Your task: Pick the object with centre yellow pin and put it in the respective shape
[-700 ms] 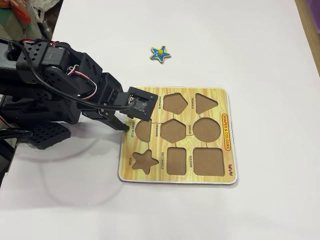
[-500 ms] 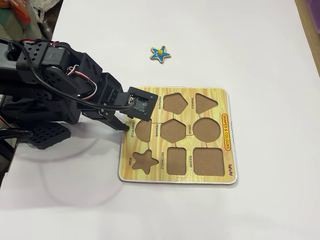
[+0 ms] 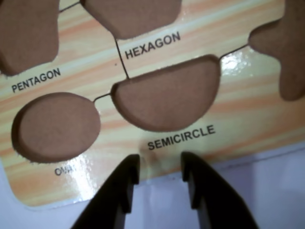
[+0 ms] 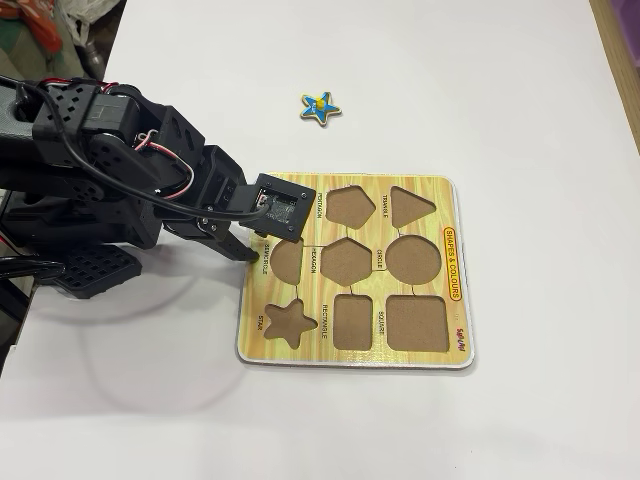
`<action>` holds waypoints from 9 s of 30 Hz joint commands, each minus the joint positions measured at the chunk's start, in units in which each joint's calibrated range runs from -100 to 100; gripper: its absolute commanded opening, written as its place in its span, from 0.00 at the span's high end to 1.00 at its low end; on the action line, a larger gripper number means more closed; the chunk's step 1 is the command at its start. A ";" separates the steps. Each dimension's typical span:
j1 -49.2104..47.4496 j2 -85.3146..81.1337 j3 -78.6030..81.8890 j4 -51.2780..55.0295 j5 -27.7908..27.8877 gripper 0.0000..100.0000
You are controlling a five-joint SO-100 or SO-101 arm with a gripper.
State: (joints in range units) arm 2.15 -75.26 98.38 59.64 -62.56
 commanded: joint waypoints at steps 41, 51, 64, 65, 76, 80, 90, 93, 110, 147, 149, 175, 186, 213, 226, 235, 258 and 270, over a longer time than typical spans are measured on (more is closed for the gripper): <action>0.19 1.03 0.90 1.64 -0.26 0.89; 0.19 1.87 0.81 1.03 -0.05 0.89; -0.39 20.19 -19.51 1.73 0.16 0.89; -0.39 22.04 -21.31 1.73 0.16 0.89; -6.25 32.58 -36.51 7.52 -0.26 0.89; -12.31 38.35 -43.53 8.03 -0.26 0.89; -26.76 51.16 -60.88 7.17 -0.41 0.88; -30.08 53.67 -63.94 7.17 -3.24 0.88; -46.59 70.66 -82.10 7.08 -10.24 0.88; -46.88 88.48 -91.82 -1.56 -10.19 0.88; -46.19 88.31 -89.48 -1.56 -10.19 0.88; -49.91 83.96 -84.53 -6.92 -10.19 0.88; -48.93 78.19 -75.36 -6.40 -10.19 0.88; -50.10 78.44 -73.92 -7.26 -10.19 0.88; -50.98 81.95 -75.90 -8.13 -10.19 0.88; -51.08 81.95 -75.18 -9.60 -10.19 0.88; -49.91 84.30 -75.72 -9.60 -10.04 0.88; -49.81 85.05 -75.81 -9.68 -9.98 0.88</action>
State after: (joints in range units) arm -48.46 9.62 24.37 50.56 -72.59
